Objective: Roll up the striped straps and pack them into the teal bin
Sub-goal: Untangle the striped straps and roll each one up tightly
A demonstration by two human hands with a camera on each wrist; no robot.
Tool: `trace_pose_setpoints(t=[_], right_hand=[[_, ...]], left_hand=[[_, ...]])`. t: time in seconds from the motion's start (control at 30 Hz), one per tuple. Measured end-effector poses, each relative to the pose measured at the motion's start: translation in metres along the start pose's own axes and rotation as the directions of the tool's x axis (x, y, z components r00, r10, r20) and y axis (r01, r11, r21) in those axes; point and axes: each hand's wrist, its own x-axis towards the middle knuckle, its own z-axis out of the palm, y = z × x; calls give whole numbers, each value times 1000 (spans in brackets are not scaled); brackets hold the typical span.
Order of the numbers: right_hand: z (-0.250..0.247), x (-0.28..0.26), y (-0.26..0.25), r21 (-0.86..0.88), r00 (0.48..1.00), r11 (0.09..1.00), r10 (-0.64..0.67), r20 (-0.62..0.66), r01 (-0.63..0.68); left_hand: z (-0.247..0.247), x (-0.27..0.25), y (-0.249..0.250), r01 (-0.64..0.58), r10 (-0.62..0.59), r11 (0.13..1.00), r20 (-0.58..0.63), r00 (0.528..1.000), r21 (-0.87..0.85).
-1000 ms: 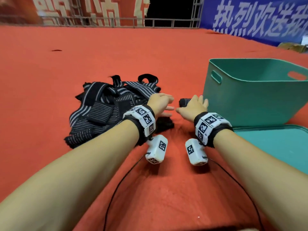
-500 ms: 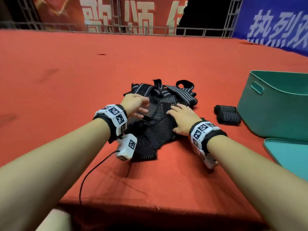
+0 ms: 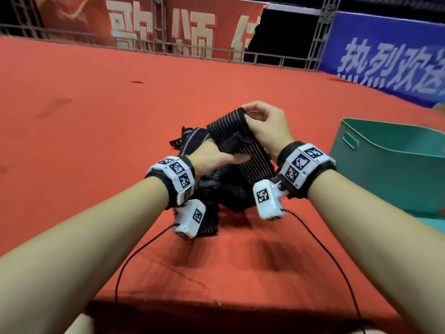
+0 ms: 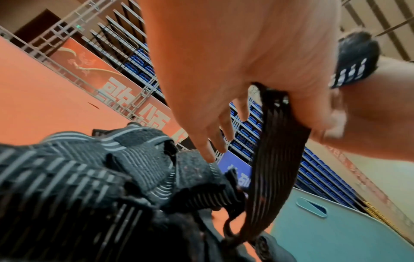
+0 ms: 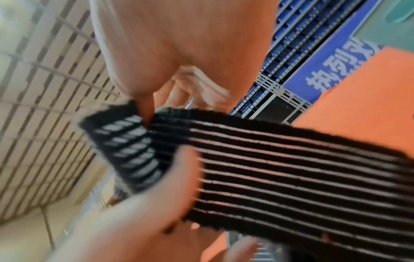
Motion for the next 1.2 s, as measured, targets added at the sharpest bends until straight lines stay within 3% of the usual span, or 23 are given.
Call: trace_pose_setpoints(t=[0.1, 0.2, 0.3, 0.4, 0.53, 0.63, 0.73, 0.87, 0.93, 1.0, 1.1, 1.2], right_hand=[[-5, 1, -13, 141, 994, 984, 104, 19, -105], [-25, 6, -8, 204, 973, 952, 230, 25, -230], [-42, 4, 12, 98, 934, 930, 358, -16, -355], [-46, -9, 45, -137, 901, 890, 430, -65, -435], [-33, -25, 83, -523, 893, 759, 450, -9, -387], [-13, -36, 85, -619, 893, 725, 442, 81, -302], [0, -35, 89, -688, 862, 663, 496, 107, -296], [0, -27, 93, -820, 844, 458, 534, -55, -343], [-8, -25, 90, -815, 841, 429, 527, -123, -389], [-21, -23, 90, -760, 848, 474, 496, -186, -444], [-43, -21, 79, -531, 867, 693, 313, -388, -488], [-56, -22, 61, -341, 840, 874, 126, -528, -346]], left_hand=[[13, 5, 9, 21, -32, 998, -176, 984, -67], [11, 7, 16, 18, -99, 969, -320, 942, -246], [-11, 9, 28, -10, -190, 905, -426, 884, -425], [-38, 7, 41, 0, -180, 941, -499, 848, -339], [-59, 2, 38, 51, -117, 989, -525, 843, -139], [-61, -4, 29, 64, -130, 987, -513, 849, -145], [-55, -12, 23, 84, -146, 985, -470, 871, -151], [-49, -16, 18, 94, -155, 983, -454, 877, -155], [-48, -16, 17, 96, -163, 982, -460, 873, -165], [-47, -16, 17, 95, -168, 980, -466, 869, -176], [-42, -14, 21, 99, -193, 973, -496, 846, -208], [-31, -13, 24, 106, -215, 968, -532, 819, -228]])
